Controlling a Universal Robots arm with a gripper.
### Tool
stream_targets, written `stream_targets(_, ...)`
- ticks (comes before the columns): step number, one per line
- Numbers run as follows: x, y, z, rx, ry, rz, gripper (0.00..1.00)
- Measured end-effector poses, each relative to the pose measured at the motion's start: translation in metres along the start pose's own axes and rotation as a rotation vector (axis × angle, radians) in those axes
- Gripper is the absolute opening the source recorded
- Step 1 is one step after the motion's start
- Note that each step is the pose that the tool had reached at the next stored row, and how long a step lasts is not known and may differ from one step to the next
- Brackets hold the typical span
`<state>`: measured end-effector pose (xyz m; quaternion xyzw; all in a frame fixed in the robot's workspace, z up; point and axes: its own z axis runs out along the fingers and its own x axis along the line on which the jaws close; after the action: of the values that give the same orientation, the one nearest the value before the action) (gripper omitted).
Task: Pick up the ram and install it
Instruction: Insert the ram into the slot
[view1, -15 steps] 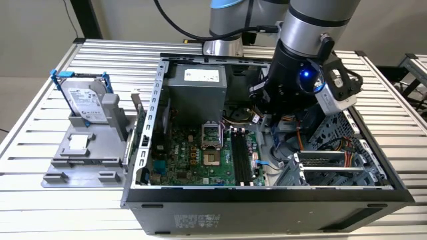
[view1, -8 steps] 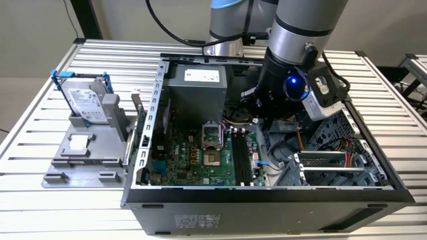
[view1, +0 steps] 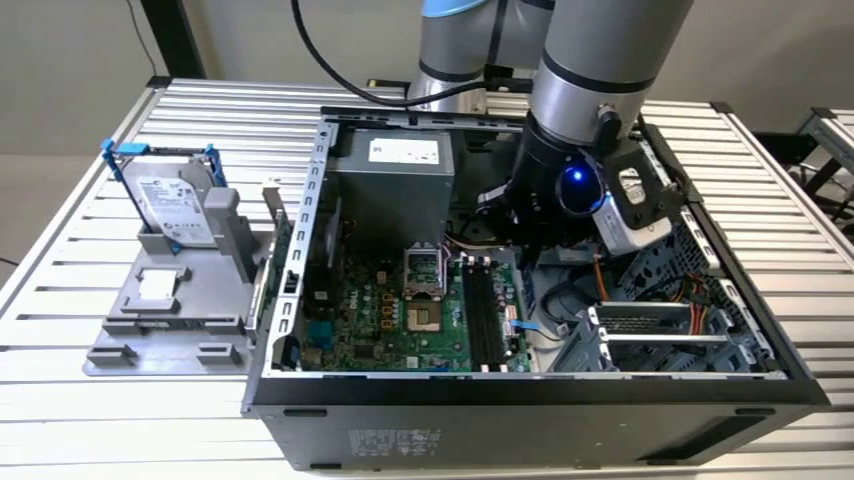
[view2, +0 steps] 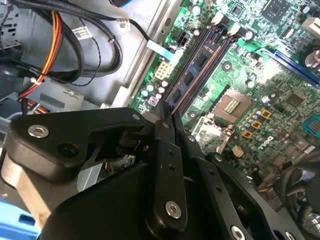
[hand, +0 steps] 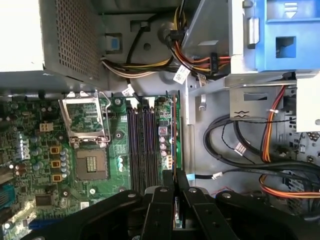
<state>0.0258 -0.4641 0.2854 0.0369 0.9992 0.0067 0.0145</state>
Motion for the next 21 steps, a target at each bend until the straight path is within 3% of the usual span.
stream_targets(5, 0.0, 0.0, 0.0013, 0.0004, 0.0065, 0.001, 0.0)
stream_targets(21, 0.0025, -0.0006, 0.03, 0.0007, 0.009, 0.001, 0.0)
